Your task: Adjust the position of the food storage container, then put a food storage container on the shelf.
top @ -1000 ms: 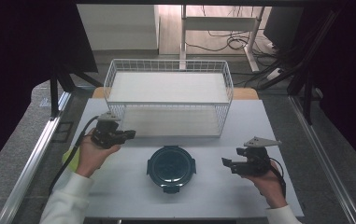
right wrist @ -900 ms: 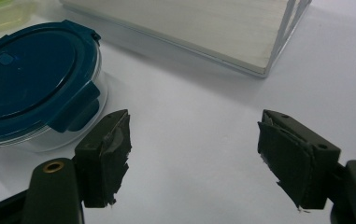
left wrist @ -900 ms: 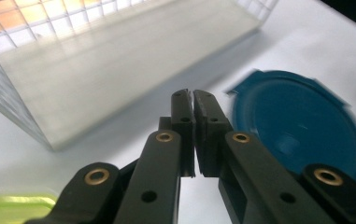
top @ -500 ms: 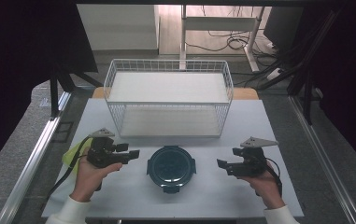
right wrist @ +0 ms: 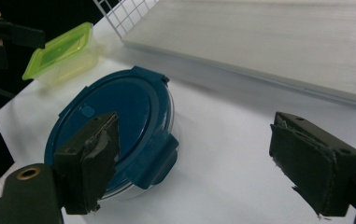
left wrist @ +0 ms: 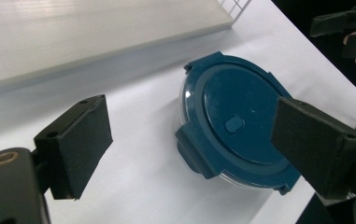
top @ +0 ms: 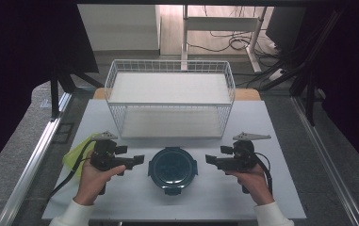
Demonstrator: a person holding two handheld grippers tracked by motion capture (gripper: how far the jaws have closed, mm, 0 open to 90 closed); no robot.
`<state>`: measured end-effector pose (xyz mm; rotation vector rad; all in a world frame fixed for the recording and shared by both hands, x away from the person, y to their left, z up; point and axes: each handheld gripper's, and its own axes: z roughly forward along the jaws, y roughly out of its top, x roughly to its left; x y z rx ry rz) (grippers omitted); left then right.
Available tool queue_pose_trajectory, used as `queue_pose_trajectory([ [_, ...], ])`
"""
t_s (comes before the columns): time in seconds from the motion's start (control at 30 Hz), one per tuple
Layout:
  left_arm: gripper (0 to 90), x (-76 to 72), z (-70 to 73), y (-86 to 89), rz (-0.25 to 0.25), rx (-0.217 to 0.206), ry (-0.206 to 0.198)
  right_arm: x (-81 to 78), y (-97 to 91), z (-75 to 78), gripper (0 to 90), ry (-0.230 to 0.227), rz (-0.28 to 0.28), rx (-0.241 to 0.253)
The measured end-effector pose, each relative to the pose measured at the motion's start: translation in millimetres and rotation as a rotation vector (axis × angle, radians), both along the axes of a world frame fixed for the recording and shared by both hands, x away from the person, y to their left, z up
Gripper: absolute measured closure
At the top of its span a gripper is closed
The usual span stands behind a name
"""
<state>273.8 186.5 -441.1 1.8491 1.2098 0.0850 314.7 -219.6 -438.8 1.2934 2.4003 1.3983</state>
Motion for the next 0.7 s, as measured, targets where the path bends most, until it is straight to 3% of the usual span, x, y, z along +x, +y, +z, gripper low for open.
queue_pose_trajectory([
  [0.1,12.1,0.8,-2.9,-2.8,-0.004,0.010,0.001,-0.3,0.0,-0.4,16.3,-0.009,-0.001,-0.006],
  [0.27,11.3,1.5,-5.2,-4.9,0.003,0.009,-0.012,-5.2,-1.9,0.1,17.4,-0.081,0.006,-0.089],
  [0.37,8.9,2.1,-6.3,-5.7,0.019,-0.001,-0.017,-4.9,-1.5,-2.3,17.4,-0.055,0.006,-0.076],
  [0.53,6.1,4.4,-11.8,-11.8,0.016,-0.051,0.007,-3.9,4.9,-10.2,17.1,-0.014,0.015,-0.072],
  [0.7,4.5,7.6,-24.3,-23.5,-0.011,-0.064,0.063,-3.1,15.1,-19.4,15.5,0.036,0.033,-0.064],
])
